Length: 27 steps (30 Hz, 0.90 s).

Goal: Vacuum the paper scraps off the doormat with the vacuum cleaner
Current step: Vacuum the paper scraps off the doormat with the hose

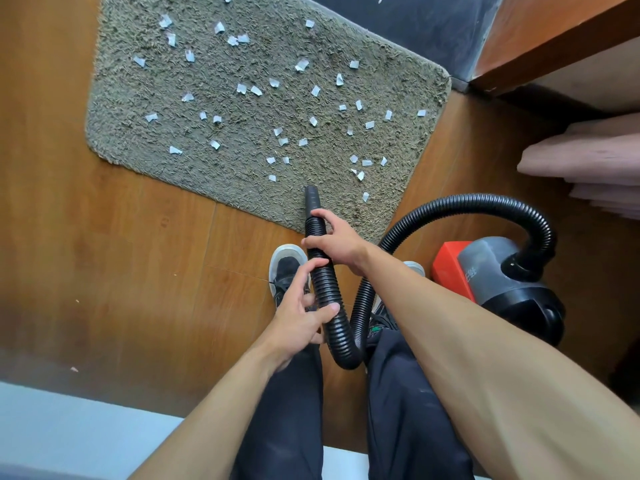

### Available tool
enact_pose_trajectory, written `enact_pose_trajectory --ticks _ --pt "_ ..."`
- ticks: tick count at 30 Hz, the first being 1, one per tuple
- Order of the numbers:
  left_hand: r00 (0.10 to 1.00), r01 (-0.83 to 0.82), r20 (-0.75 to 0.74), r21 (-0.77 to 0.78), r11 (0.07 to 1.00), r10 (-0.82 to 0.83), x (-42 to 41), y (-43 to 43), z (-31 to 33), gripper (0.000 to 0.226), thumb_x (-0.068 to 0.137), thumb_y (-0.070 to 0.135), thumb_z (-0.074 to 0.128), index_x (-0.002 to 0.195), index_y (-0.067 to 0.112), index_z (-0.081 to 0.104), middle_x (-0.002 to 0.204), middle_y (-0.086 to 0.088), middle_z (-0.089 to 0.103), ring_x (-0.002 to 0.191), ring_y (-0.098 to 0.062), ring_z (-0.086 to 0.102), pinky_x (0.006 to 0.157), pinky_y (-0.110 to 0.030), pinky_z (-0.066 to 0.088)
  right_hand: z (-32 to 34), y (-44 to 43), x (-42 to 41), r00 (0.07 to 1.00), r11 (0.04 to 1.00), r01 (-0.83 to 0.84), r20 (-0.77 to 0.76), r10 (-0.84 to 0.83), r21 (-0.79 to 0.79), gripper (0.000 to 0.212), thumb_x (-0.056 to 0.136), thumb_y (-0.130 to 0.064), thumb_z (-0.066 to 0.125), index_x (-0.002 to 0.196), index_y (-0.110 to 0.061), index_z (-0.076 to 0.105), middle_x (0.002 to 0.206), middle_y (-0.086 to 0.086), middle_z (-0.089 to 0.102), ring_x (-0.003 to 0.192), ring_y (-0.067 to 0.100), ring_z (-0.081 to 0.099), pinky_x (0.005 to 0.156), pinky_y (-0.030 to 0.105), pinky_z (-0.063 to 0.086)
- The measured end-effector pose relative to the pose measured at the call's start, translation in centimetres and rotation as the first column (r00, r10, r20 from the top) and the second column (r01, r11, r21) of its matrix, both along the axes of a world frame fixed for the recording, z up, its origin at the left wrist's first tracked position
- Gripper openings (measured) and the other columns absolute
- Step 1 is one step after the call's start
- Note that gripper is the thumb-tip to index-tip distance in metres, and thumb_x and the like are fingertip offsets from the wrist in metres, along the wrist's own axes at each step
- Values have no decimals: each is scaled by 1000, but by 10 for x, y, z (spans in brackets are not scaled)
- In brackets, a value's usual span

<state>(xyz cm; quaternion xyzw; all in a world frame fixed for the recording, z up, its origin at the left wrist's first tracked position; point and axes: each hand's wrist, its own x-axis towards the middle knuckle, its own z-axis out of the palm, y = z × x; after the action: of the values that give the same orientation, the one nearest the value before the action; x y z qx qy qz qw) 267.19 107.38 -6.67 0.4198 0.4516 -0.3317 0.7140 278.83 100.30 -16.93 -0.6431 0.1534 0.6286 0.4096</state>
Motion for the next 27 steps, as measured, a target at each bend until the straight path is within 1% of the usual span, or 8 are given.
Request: enact_pose_trajectory --ticks 2,6,10,12,16,20,23,27 --pt "999 32 -3 -16 999 -32 1 0 0 60 94 -1 59 128 47 46 98 -8 66 86 -22 67 81 -61 54 1 -6 -1 1000 999 26 -3 -26 -19 62 84 -9 71 136 -29 44 107 8 60 82 18 61 64 31 54" --pt "997 71 -4 -85 994 -72 5 -9 4 60 95 -2 57 130 45 45 94 -4 69 82 -16 69 70 -44 61 6 -30 -3 992 990 127 -22 -128 -59 60 86 -7 69 136 -28 43 105 8 59 80 19 61 65 32 55" --pt "993 116 5 -126 985 -116 12 -21 6 61 95 -2 56 132 44 44 77 9 70 74 -9 68 57 -30 57 7 -54 -5 981 975 193 -14 -196 -110 60 86 -10 70 137 -29 44 104 6 61 82 19 62 73 38 56" --pt "990 142 16 -143 980 -141 15 -26 5 60 96 -2 55 133 44 43 74 12 70 72 -7 68 55 -27 54 6 -63 -5 975 967 222 4 -223 -128 60 85 -11 71 136 -30 44 103 5 63 80 18 63 75 40 57" --pt "981 192 33 -148 970 -189 19 -29 2 61 96 0 56 131 47 44 79 11 70 73 -9 68 58 -31 55 4 -73 -4 965 956 261 56 -256 -134 60 83 -14 73 134 -31 46 112 7 65 88 19 65 83 48 57" --pt "974 228 40 -131 965 -225 23 -28 0 62 95 1 57 130 49 44 84 6 68 75 -12 69 63 -37 59 4 -73 -1 955 947 297 55 -293 -125 60 83 -12 73 134 -30 45 110 6 65 88 19 65 83 46 57" --pt "972 235 50 -135 963 -230 25 -25 -1 61 95 0 56 132 48 43 78 11 69 75 -10 69 64 -39 59 4 -70 2 958 951 286 42 -283 -121 61 84 -13 73 135 -30 44 109 5 64 90 19 65 86 49 56" --pt "970 241 54 -123 963 -236 28 -20 0 61 96 -1 54 133 46 42 75 12 70 74 -9 70 67 -39 60 4 -64 7 964 957 266 13 -266 -115 64 86 -15 71 139 -30 41 115 8 62 94 21 67 83 45 59"
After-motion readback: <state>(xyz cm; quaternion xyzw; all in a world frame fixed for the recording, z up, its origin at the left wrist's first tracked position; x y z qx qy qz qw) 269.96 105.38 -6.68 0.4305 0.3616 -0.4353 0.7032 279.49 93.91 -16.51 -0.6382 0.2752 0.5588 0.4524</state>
